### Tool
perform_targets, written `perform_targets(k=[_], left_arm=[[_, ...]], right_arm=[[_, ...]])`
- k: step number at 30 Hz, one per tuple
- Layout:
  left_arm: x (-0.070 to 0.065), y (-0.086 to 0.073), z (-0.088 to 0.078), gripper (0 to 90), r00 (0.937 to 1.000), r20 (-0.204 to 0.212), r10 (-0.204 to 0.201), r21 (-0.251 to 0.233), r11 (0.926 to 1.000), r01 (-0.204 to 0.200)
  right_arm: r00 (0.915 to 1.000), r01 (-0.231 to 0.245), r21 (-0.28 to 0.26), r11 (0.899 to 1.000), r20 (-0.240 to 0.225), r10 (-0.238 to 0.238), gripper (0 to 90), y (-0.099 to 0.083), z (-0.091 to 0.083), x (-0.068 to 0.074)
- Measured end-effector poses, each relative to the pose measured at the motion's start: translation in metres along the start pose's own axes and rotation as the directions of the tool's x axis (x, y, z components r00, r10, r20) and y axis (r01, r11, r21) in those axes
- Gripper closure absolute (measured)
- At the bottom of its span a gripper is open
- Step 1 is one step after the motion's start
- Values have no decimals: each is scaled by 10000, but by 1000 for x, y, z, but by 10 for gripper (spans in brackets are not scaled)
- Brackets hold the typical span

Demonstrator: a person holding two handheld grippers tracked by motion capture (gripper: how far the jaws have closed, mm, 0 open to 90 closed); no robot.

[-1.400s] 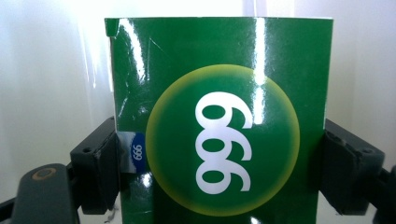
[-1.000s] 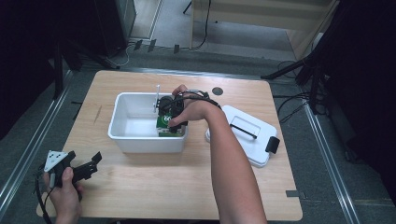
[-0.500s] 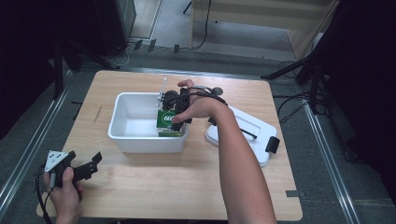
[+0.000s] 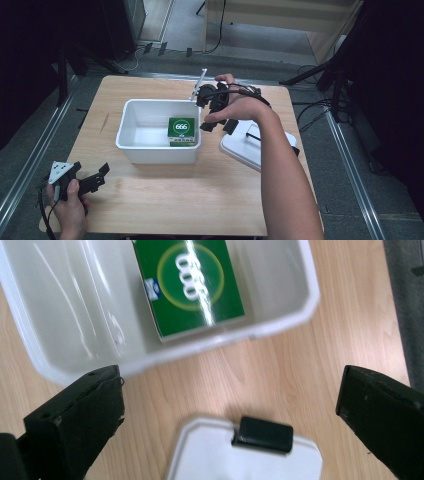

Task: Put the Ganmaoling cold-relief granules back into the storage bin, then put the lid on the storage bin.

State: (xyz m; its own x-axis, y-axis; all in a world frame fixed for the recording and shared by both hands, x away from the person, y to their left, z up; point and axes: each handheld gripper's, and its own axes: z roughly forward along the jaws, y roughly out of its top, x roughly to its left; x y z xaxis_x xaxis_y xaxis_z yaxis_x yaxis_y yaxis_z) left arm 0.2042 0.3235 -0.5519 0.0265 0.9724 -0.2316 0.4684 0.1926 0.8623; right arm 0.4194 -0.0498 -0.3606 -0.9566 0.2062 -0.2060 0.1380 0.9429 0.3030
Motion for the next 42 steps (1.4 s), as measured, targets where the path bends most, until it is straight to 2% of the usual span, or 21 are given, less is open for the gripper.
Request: perform_targets(k=[6,10,17,23,26,29,33,37,42], left_arm=[[-1,0,0,0,9999,-54,88,11,10000,-88],[-2,0,0,0,9999,-68,108,16,9999,-108],[-2,0,0,0,9998,-106,181,57,9998,-181],[-2,0,0,0,9997,-107,198,76,9998,-197],[-2,0,0,0,9998,-92,175,63,9998,-175],[-2,0,0,0,9998,-89,168,70,9998,-168],[-2,0,0,0,9997,-105,198,88,9998,-197],[-2,-1,0,0,9997,-102,243,74,9997,-243],[-3,-1,0,0,9996,-134,251,89,9996,-249]], right_arm=[[9994,-299,-25,9995,190,299,0,-26,-14,-2],[9984,-531,81,9986,218,529,0,-47,-15,-5],[9947,-988,511,9938,324,972,0,-85,-7,-7],[9873,-1540,1078,9822,556,1486,1,-115,3,-9],[9848,-1647,1138,9798,746,1569,180,-128,8,-9],[9814,-1878,1177,9751,638,1813,322,-139,13,-10],[9727,-2299,1459,9622,681,2220,432,-158,24,-13],[9627,-2703,1415,9523,278,2691,575,-170,30,-15],[9641,-2655,1802,9471,533,2602,618,-177,40,-13]])
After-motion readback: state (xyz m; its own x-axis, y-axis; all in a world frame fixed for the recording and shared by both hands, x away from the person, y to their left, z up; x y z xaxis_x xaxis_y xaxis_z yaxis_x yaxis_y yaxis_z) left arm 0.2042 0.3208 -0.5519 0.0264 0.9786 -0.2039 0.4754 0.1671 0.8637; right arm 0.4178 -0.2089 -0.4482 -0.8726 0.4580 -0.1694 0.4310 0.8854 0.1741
